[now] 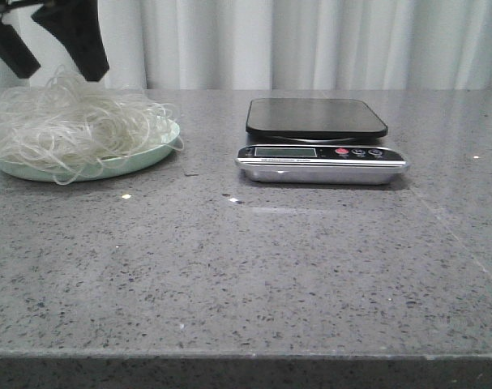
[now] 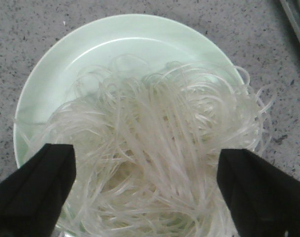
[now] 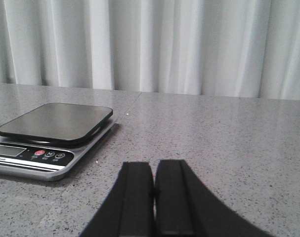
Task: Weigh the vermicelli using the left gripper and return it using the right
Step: 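Lower the left gripper into the vermicelli pile and close on it, then lift the vermicelli with the left gripper and carry it onto the scale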
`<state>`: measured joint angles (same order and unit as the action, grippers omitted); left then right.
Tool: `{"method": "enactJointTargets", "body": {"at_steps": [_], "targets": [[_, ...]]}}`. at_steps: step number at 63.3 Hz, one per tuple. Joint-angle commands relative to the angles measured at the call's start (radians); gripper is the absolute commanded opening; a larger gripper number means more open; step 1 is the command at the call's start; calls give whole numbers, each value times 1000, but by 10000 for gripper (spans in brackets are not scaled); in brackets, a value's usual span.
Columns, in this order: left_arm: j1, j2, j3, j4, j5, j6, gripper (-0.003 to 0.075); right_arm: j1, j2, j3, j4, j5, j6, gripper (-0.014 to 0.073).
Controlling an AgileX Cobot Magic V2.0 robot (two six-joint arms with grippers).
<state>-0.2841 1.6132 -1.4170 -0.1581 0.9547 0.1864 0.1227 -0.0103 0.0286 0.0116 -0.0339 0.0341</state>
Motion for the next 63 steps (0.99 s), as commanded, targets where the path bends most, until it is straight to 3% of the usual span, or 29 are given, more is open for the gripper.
{"method": "enactJointTargets", "body": {"at_steps": [1, 18, 23, 29, 36, 41, 48, 63], "targets": [[-8, -9, -38, -20, 9, -7, 620, 1, -16, -9, -12, -77, -2, 181], [-8, 65, -39, -20, 125, -7, 615, 1, -16, -9, -12, -77, -2, 181], [-8, 82, -41, -20, 146, -7, 580, 1, -16, -9, -12, -77, -2, 181], [-8, 91, -41, -20, 148, -7, 419, 1, -16, -9, -12, -77, -2, 181], [-8, 91, -59, -29, 148, -7, 110, 1, -16, -9, -12, -77, -2, 181], [-8, 91, -95, -54, 162, -7, 160, 1, -16, -9, -12, -77, -2, 181], [-30, 91, -180, -86, 189, -3, 125, 1, -16, -9, -12, -77, -2, 181], [-158, 100, -456, -85, 166, -3, 127, 1, -16, -9, -12, -77, -2, 181]]}}
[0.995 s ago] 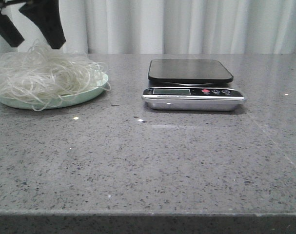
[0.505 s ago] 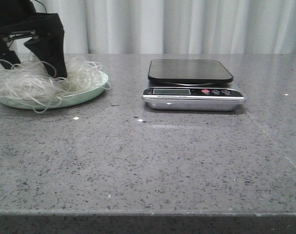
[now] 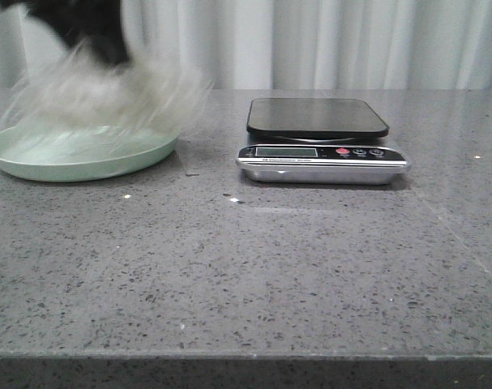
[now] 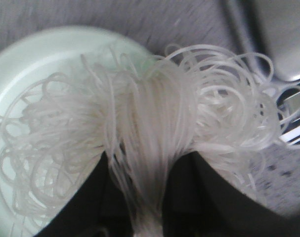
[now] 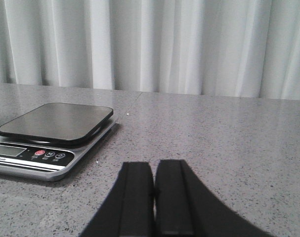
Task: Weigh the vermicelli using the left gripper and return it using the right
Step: 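Lift the vermicelli with the left gripper and carry it onto the scale, then open the left gripper to release the vermicelli on the scale, withdraw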
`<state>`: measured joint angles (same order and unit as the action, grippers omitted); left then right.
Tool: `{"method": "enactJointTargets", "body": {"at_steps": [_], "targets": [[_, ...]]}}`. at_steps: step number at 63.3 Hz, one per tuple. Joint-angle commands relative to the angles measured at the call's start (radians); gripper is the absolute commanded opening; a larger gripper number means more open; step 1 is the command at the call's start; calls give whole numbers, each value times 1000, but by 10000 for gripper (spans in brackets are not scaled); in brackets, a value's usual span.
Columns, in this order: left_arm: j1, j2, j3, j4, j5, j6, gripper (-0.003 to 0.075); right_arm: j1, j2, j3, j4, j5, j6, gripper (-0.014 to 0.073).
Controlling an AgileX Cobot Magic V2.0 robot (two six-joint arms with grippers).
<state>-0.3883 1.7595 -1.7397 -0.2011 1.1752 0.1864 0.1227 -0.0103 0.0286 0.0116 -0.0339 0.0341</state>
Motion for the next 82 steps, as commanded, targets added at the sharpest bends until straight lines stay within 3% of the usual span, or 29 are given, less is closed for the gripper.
{"method": "enactJointTargets", "body": {"at_steps": [1, 24, 51, 58, 71, 75, 82], "targets": [[-66, -39, -156, -42, -61, -3, 128, 1, -16, -9, -12, -77, -2, 181], [-231, 158, -440, -37, -63, -3, 128, 1, -16, -9, -12, -77, -2, 181], [-272, 359, -474, -32, -186, -13, 136, 1, -16, -9, -12, -77, -2, 181], [-272, 370, -474, -32, -186, -13, 218, 1, -16, -9, -12, -77, -2, 181], [-272, 370, -516, -32, -164, -13, 517, 1, -16, -9, -12, -77, -2, 181], [-272, 370, -555, -32, -139, -13, 557, 1, -16, -9, -12, -77, -2, 181], [-270, 368, -645, -32, -71, -18, 553, 1, -16, -9, -12, -77, -2, 181]]}}
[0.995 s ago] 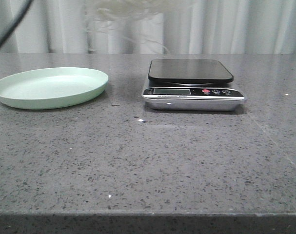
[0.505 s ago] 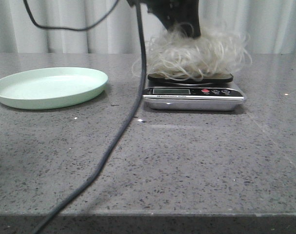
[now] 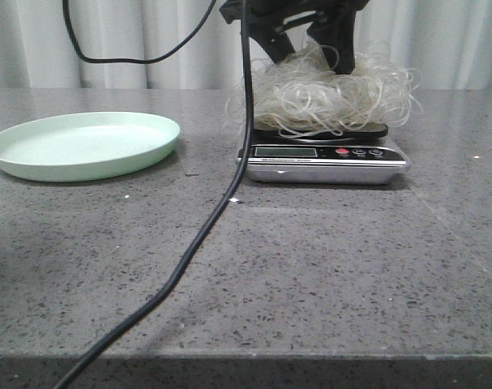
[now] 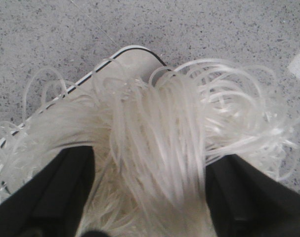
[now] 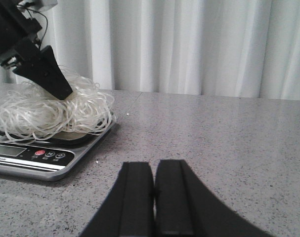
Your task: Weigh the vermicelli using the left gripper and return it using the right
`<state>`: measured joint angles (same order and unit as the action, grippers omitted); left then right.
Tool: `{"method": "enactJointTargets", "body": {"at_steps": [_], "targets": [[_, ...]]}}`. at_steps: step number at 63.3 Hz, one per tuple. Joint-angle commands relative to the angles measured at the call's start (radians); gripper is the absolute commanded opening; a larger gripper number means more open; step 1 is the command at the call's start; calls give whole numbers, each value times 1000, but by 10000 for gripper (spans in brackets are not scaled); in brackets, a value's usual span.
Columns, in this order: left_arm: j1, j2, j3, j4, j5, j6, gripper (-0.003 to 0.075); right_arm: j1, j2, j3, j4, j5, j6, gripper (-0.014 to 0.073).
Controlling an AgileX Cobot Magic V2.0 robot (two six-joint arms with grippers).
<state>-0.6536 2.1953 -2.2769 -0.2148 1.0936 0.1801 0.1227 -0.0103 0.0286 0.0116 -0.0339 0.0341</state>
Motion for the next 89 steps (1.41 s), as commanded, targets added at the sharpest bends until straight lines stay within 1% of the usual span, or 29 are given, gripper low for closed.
{"method": "enactJointTargets", "body": {"at_steps": [1, 11, 18, 23, 33, 34, 35, 44, 52, 58, 61, 64, 71, 72, 73, 78, 89], "targets": [[-5, -68, -113, -18, 15, -11, 552, 1, -16, -9, -12, -77, -2, 181], [12, -87, -223, -20, 115, -15, 542, 1, -16, -9, -12, -77, -2, 181], [27, -124, -236, -24, 141, -15, 521, 1, -16, -9, -12, -77, -2, 181], [44, -150, -236, -24, 167, -15, 479, 1, -16, -9, -12, -77, -2, 181], [87, -218, -211, -32, 167, -18, 382, 1, -16, -9, -12, -77, -2, 181], [89, -222, -209, -32, 167, -18, 382, 1, -16, -9, -12, -77, -2, 181], [94, -239, -201, -32, 167, -18, 365, 1, -16, -9, -12, -77, -2, 181], [113, -329, -140, -41, 167, -6, 307, 1, -16, -9, -12, -77, -2, 181], [113, -434, -15, -41, 167, 42, 285, 1, -16, -9, -12, -77, -2, 181], [113, -542, 137, -39, 130, 70, 272, 1, -16, -9, -12, -77, -2, 181], [113, -583, 197, -39, 93, 79, 272, 1, -16, -9, -12, -77, -2, 181], [113, -654, 301, -35, 27, 83, 272, 1, -16, -9, -12, -77, -2, 181], [113, -778, 476, -31, -85, 82, 272, 1, -16, -9, -12, -77, -2, 181], [113, -816, 530, -31, -111, 82, 272, 1, -16, -9, -12, -77, -2, 181], [113, -816, 530, -31, -120, 82, 272, 1, -16, -9, -12, -77, -2, 181], [113, -920, 670, -31, -212, 82, 272, 1, -16, -9, -12, -77, -2, 181], [113, -1111, 908, -23, -326, 82, 272, 1, -16, -9, -12, -77, -2, 181]]}}
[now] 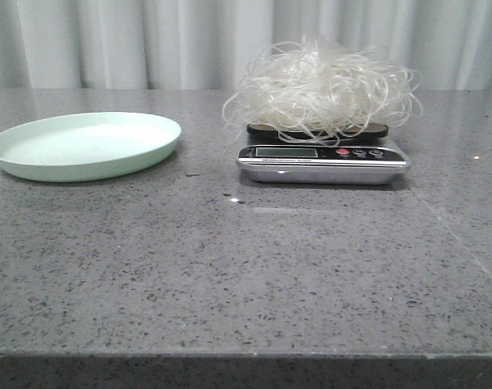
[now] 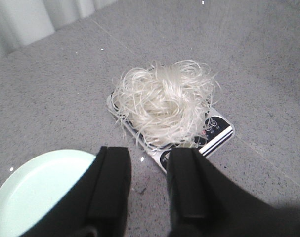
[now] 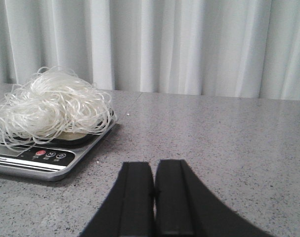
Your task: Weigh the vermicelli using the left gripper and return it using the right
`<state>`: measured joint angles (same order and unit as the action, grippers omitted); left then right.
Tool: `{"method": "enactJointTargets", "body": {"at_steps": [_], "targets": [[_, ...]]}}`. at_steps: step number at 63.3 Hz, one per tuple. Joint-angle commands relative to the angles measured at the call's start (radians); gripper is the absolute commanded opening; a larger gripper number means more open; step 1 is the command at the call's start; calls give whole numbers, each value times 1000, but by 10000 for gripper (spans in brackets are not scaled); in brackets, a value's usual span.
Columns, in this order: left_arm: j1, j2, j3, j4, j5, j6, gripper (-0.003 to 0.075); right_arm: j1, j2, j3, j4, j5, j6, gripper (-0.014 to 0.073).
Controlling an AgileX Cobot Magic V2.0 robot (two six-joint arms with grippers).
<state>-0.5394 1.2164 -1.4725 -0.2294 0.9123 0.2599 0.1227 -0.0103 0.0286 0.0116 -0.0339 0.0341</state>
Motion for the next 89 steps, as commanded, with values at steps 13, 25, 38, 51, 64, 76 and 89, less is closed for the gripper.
{"method": "enactJointTargets", "body": {"at_steps": [13, 25, 38, 51, 64, 76, 89], "targets": [[-3, -378, 378, -8, -269, 2, 272, 1, -16, -9, -12, -77, -2, 181], [-3, -631, 599, -10, -364, 2, 272, 1, -16, -9, -12, -77, -2, 181], [-3, -867, 779, -10, -372, 2, 272, 1, -16, -9, -12, -77, -2, 181], [-3, -1051, 898, -14, -372, 2, 117, 1, -16, -9, -12, -77, -2, 181], [-3, -1162, 957, -14, -377, 2, 134, 1, -16, -9, -12, -77, -2, 181], [-3, -1205, 982, -14, -371, 2, 134, 1, -16, -9, -12, -77, -2, 181], [-3, -1217, 1004, -14, -371, 2, 134, 1, -16, -9, -12, -99, -2, 181]]}}
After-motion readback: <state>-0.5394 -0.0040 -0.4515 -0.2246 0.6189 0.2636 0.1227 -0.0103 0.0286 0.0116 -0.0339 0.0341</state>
